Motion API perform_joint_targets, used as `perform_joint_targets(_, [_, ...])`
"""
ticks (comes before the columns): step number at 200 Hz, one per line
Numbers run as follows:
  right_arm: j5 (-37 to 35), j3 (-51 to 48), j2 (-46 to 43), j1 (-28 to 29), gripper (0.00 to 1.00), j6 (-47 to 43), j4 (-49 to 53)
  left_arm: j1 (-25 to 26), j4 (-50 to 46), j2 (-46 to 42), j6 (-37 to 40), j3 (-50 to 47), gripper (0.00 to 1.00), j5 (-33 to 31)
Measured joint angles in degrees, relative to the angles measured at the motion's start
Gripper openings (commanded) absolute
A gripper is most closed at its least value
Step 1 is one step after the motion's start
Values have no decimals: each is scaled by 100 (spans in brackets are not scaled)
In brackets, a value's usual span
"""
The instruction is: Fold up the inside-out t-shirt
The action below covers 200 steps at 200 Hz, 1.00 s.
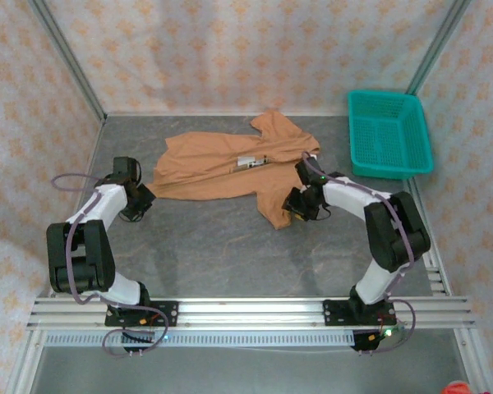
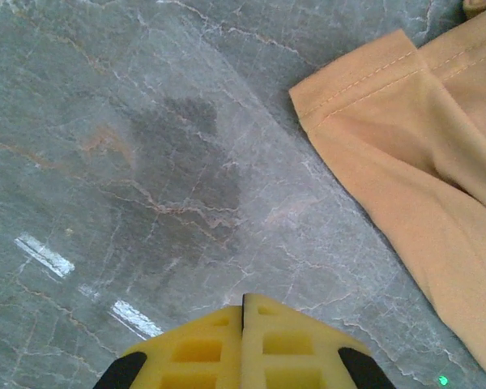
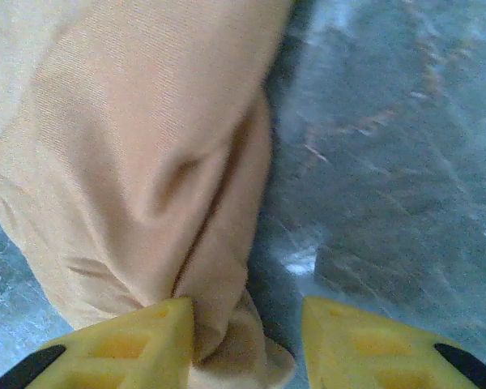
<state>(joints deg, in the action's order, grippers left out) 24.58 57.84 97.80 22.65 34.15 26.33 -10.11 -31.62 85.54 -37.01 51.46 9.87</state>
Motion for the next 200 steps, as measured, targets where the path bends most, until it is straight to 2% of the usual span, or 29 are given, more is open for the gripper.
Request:
perform_joint_targets(22, [39, 0, 173, 59, 26, 101, -251, 0, -9, -2, 7, -11, 0, 0])
perform_joint_targets(34, [42, 0, 223, 83, 13, 109, -286, 0, -11, -2, 61, -11, 20, 0])
perform_joint_targets(46, [35, -2, 210, 83, 0, 140, -291, 0, -13, -2, 107, -11, 34, 22])
perform_joint_targets(78, [-39, -22, 20, 94, 0, 162, -190, -57, -2, 85, 129, 46, 43, 111])
perform_joint_targets(99, [-87, -76, -343, 94, 0, 136, -26, -208, 103, 352, 114, 138, 53, 313])
perform_joint_targets(154, [-157, -151, -1429, 61, 0, 37, 431, -361, 459, 931, 52, 348, 50, 804])
perform_joint_targets(200, [-227, -168, -1567, -240, 0, -186, 872, -496, 743, 1086, -70, 531, 51, 1191])
